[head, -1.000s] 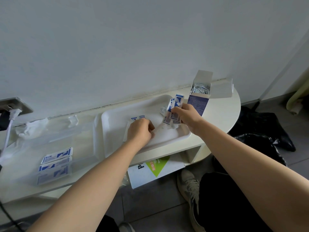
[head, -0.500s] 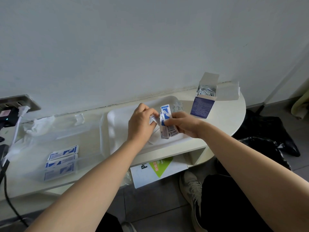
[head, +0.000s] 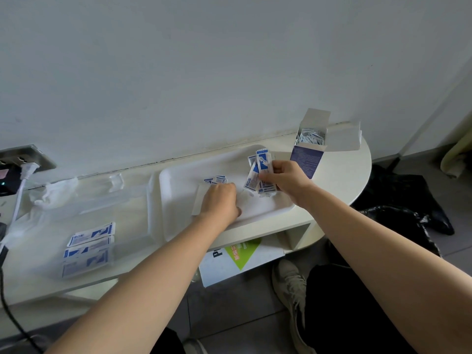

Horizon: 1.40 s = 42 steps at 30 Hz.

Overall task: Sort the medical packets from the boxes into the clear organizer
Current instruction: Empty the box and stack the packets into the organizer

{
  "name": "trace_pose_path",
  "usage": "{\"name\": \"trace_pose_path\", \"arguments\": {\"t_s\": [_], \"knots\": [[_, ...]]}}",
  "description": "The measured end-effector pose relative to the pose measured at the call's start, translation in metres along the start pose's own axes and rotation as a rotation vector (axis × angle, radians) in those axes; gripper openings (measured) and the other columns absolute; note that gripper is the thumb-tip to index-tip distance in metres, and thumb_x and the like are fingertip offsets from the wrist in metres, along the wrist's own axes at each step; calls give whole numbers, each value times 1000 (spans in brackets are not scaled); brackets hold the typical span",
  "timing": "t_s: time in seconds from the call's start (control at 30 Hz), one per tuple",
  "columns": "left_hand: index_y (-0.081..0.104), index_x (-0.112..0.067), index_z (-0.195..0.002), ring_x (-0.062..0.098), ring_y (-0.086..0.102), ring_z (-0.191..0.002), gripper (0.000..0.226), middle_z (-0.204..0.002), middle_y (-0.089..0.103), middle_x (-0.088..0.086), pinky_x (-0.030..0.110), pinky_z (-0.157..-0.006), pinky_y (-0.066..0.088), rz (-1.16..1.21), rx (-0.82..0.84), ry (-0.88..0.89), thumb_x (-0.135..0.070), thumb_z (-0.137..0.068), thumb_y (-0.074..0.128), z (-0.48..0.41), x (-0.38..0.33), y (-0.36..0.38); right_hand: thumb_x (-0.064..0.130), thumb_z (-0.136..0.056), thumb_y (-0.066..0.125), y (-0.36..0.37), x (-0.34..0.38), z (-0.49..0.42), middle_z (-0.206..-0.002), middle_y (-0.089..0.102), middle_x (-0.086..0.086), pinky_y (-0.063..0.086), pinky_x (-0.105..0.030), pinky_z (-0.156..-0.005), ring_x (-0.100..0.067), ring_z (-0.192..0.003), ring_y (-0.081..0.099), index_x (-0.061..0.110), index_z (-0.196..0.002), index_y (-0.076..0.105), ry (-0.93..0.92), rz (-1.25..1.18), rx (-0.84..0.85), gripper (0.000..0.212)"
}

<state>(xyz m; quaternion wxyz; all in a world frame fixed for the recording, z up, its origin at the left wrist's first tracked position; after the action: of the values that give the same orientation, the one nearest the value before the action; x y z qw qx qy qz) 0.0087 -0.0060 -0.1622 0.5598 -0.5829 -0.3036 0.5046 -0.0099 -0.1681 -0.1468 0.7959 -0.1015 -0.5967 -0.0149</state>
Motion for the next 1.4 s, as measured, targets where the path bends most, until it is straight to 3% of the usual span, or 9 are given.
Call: {"name": "trace_pose_path", "arguments": {"t_s": [0.2, 0.33, 0.5, 0.8, 0.87, 0.97, 1.07, 1.2, 1.4], "knots": [[69, -10, -102, 29, 59, -104, 34, -114, 63, 13, 33, -86, 50, 112, 125, -122, -32, -78, 77, -4, 3, 7, 2, -88, 63, -5, -8, -3, -101, 68, -12, 55, -37, -84, -25, -89, 67, 8, -104, 64, 49, 37, -35, 16], [64, -9, -107, 29, 58, -105, 43, -112, 64, 11, 35, -86, 50, 124, 106, -146, -31, -74, 81, -5, 1, 4, 3, -89, 62, -6, -9, -4, -98, 68, -9, 55, -37, -85, -23, -88, 66, 8, -105, 64, 59, 42, -30, 17], [66, -14, -99, 28, 64, -95, 32, -108, 66, 9, 36, -84, 53, 188, 172, -216, -27, -74, 81, -5, 3, 4, 4, -90, 60, -2, -8, -2, -96, 66, -7, 54, -34, -82, -20, -84, 65, 8, -105, 61, 88, 67, -2, 15], [64, -18, -101, 25, 59, -102, 35, -109, 65, 5, 33, -84, 49, 224, 108, -240, -24, -72, 82, -3, 3, 6, 3, -90, 61, -1, -12, -2, -99, 68, -12, 55, -36, -83, -23, -85, 66, 3, -108, 62, 117, 146, 20, 18], [65, -18, -99, 26, 60, -101, 32, -108, 66, 5, 31, -82, 49, 233, 116, -246, -25, -73, 82, -3, 4, 6, 5, -89, 62, 4, -13, -1, -101, 69, -12, 56, -36, -83, -23, -87, 67, 7, -101, 63, 144, 194, 53, 13], [65, -19, -91, 27, 62, -97, 26, -104, 66, 6, 30, -80, 50, 248, 108, -239, -24, -72, 82, -2, 4, 6, 4, -87, 63, 15, -14, 2, -103, 67, -13, 55, -34, -83, -26, -93, 66, 3, -108, 62, 195, 286, 142, 21], [63, -20, -87, 26, 62, -94, 19, -102, 67, 6, 29, -78, 50, 260, 89, -211, -24, -74, 78, -1, 5, 7, 1, -87, 62, 21, -14, 2, -108, 67, -16, 55, -37, -88, -30, -99, 66, 1, -112, 61, 239, 246, 156, 25], [66, -15, -90, 26, 62, -92, 32, -96, 68, 5, 31, -79, 51, 240, 37, -135, -37, -71, 79, 2, 2, 6, -1, -87, 60, 21, -20, 0, -110, 67, -19, 51, -46, -96, -33, -103, 66, 4, -103, 62, 295, 181, 149, 17], [70, -18, -89, 25, 63, -98, 28, -103, 68, 4, 28, -78, 47, 202, 71, -164, -34, -69, 83, -3, 2, 8, 0, -90, 57, 12, -18, 1, -99, 67, -14, 55, -37, -86, -25, -88, 66, 8, -92, 59, 278, 96, 97, 9]]}}
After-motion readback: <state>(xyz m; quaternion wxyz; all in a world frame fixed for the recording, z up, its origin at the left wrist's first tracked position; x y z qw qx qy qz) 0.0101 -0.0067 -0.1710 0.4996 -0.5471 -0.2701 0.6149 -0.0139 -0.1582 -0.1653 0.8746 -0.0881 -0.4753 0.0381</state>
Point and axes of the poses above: each hand's wrist, its own z-axis away from the middle knuckle, its own y-axis out of the palm, x = y × z, the point moved 5 cm from there along -z, towards the middle knuckle
